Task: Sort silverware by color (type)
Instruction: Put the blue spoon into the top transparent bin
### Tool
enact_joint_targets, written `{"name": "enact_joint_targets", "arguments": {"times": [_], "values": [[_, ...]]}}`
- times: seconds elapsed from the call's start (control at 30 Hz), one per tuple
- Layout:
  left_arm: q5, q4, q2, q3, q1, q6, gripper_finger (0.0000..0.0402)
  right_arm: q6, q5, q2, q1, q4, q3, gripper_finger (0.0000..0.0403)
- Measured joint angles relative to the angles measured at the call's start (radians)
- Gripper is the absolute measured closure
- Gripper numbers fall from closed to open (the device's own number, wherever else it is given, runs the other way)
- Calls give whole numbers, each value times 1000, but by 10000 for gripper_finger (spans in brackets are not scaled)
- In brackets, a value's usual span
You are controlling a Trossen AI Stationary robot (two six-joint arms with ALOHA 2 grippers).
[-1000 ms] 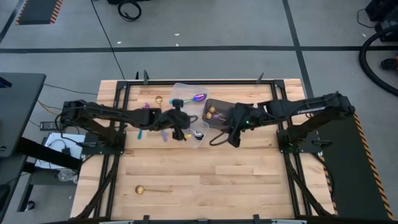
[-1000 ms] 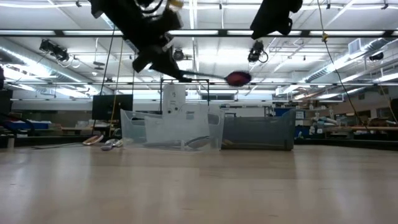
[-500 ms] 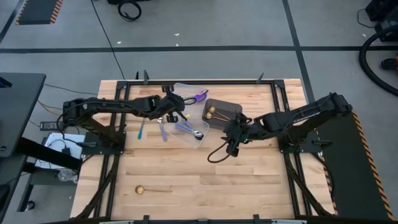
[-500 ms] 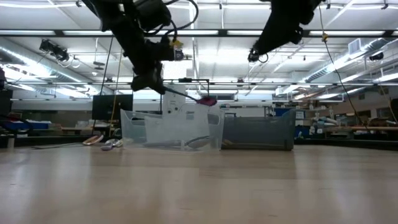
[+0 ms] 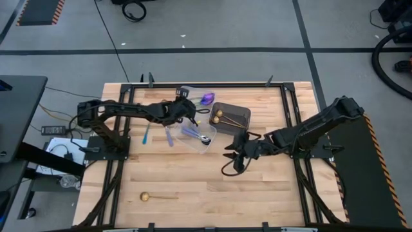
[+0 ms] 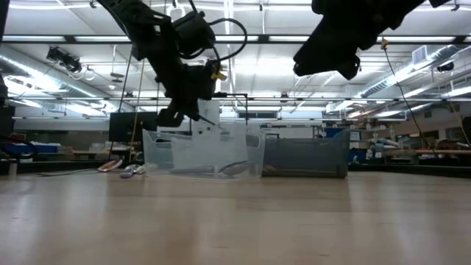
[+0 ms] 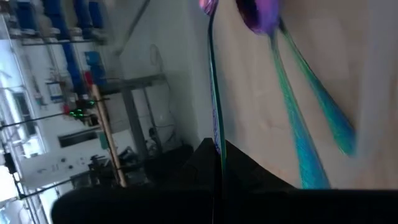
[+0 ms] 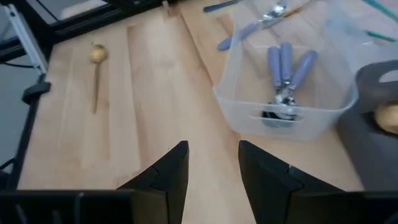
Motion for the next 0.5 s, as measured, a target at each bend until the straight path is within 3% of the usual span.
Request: {"name": "enact_joint_targets", "arguments": {"times": [0.23, 0.5], "values": [[-5, 28, 10, -2, 19, 58, 390, 27, 8, 3, 23, 146, -73, 256], [11, 80, 34, -1, 50, 215, 390, 23, 156, 3, 82, 399, -199, 265]]}}
